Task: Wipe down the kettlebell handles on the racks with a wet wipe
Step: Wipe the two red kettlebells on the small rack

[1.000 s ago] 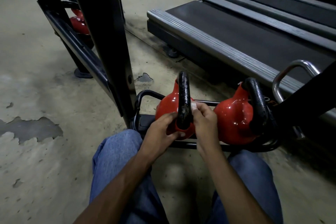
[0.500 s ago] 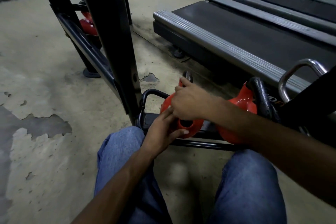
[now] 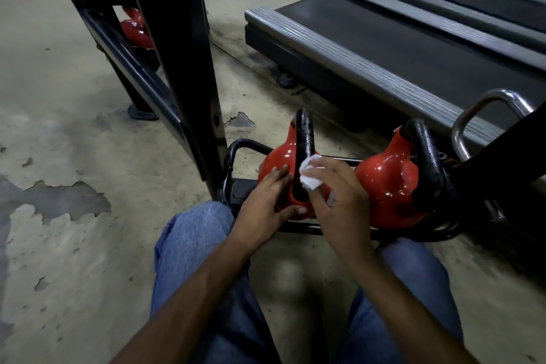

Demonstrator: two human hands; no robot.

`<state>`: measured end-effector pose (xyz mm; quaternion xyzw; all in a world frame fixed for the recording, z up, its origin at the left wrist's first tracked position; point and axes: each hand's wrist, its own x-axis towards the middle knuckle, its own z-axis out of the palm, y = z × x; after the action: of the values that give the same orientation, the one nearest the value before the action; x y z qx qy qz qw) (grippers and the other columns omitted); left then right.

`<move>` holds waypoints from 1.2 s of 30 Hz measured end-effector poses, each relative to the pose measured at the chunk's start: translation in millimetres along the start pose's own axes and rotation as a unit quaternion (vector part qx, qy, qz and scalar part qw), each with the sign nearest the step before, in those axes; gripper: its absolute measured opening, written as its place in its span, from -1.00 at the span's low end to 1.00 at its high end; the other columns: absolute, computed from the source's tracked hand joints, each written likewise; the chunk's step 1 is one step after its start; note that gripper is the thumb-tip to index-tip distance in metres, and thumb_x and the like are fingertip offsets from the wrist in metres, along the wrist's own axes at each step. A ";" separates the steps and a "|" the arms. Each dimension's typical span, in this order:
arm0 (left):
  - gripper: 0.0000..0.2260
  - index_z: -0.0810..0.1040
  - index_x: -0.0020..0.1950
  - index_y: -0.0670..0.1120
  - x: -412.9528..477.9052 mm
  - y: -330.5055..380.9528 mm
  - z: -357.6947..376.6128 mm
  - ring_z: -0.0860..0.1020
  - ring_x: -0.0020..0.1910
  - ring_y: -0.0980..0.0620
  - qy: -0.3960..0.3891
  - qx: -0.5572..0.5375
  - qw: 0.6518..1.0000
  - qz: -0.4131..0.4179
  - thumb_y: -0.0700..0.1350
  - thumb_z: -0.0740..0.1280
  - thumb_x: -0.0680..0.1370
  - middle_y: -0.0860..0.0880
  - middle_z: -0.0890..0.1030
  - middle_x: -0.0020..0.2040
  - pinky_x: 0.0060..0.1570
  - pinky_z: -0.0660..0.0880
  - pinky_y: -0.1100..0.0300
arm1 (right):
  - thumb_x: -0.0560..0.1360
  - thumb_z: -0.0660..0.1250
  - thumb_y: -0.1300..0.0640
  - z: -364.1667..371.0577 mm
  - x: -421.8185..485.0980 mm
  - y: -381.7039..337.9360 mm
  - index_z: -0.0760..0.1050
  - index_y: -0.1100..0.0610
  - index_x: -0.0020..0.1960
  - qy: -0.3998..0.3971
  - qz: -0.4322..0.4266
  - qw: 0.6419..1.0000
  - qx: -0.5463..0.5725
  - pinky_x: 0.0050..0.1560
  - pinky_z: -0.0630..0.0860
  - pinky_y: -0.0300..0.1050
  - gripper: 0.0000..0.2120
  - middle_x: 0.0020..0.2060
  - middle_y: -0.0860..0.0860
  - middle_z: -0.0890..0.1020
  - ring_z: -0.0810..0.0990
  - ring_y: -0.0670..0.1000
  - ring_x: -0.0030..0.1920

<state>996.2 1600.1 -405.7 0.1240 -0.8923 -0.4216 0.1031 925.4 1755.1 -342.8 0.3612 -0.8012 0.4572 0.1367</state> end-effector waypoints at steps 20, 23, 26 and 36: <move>-0.31 0.39 0.58 0.07 -0.3 1.6 -3.6 0.24 0.60 0.15 0.016 -0.008 1.000 0.013 0.22 0.46 0.48 0.13 0.32 0.61 0.54 0.30 -0.03 | 0.61 0.40 0.29 16.1 -30.1 7.0 0.61 0.15 0.31 -0.001 0.022 0.999 0.041 0.36 0.49 -0.01 -0.72 0.31 0.06 0.58 0.53 0.05 0.37; -0.43 0.46 0.51 -0.01 -1.5 3.4 -3.8 0.38 0.52 0.15 0.034 -0.028 0.998 0.040 -0.02 0.52 0.52 0.11 0.42 0.54 0.46 0.41 -0.02 | 0.65 0.35 0.21 11.9 -4.5 20.8 0.63 0.19 0.30 -0.091 -0.262 0.941 -0.194 0.47 0.38 0.18 -0.75 0.35 0.13 0.59 0.48 0.23 0.45; -0.42 0.46 0.50 -0.03 -2.4 7.2 -5.8 0.44 0.47 0.11 0.030 -0.035 0.998 0.041 -0.09 0.53 0.50 0.10 0.42 0.53 0.42 0.45 0.00 | 0.67 0.18 0.07 10.4 36.5 13.7 0.66 0.18 0.12 -0.185 -0.349 0.855 -0.336 0.54 0.24 0.35 -0.69 0.13 0.12 0.66 0.51 0.25 0.41; -0.39 0.41 0.54 -0.06 -3.5 2.3 -3.2 0.34 0.57 0.01 0.000 -0.030 0.998 0.047 -0.19 0.51 0.52 -0.02 0.38 0.58 0.50 0.36 -0.07 | 0.63 0.20 0.22 -1.7 45.0 3.3 0.67 0.15 -0.03 -0.210 -0.524 0.733 -0.381 0.47 0.34 0.25 -0.74 -0.07 0.04 0.64 0.55 0.16 0.12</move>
<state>1000.1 1600.3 -402.2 0.0793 -0.8842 -0.4426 0.1263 891.3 1737.1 -319.3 0.7283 -0.6003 -0.1175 0.3090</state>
